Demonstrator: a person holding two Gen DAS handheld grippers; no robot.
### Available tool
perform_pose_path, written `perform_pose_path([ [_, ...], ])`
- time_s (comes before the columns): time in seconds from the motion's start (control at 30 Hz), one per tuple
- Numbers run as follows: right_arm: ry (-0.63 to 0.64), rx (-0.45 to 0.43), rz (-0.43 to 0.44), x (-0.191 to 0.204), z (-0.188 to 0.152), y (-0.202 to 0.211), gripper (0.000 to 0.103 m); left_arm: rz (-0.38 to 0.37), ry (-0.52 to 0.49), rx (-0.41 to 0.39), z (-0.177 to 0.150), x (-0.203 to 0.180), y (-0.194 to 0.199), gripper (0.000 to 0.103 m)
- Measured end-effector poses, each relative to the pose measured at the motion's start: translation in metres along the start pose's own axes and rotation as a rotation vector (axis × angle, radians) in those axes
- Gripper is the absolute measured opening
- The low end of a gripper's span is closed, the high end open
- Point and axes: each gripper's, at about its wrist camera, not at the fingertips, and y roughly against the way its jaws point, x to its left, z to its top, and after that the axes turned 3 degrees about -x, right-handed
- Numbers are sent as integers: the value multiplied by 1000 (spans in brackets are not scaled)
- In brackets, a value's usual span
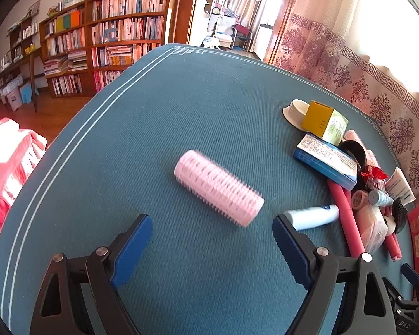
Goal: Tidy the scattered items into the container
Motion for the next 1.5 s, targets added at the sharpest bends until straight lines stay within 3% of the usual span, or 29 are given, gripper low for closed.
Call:
perform_pose_path([
  [0.2, 0, -1, 1, -1, 1, -2, 103, 15, -191, -26, 20, -16, -16, 90],
  [0.4, 0, -2, 3, -2, 0, -3, 103, -1, -307, -5, 27, -23, -24, 90],
  [0.6, 1, -2, 2, -2, -2, -5, 103, -11, -338, 28, 29, -20, -36, 89],
  [0.67, 2, -1, 0, 0, -3, -5, 103, -49, -339, 30, 28, -20, -37, 77],
  [0.77, 2, -1, 0, 0, -4, -6, 103, -48, -344, 19, 26, -24, -36, 76],
  [0.9, 3, -1, 0, 1, -4, -6, 103, -67, -313, 2, 23, -29, -29, 76],
  [1.1, -22, -15, 27, 1, -6, -4, 103, -152, -173, -50, 8, -42, -6, 76],
  [1.33, -131, -63, 149, -18, -8, 4, 103, -170, -130, -77, 0, -46, 0, 76],
  [1.4, -157, -68, 159, -19, -8, 6, 100, -180, -92, -64, 1, -36, -3, 76],
  [1.5, -149, -54, 127, -14, -4, 6, 85, -200, -35, -43, 1, -24, -8, 76],
])
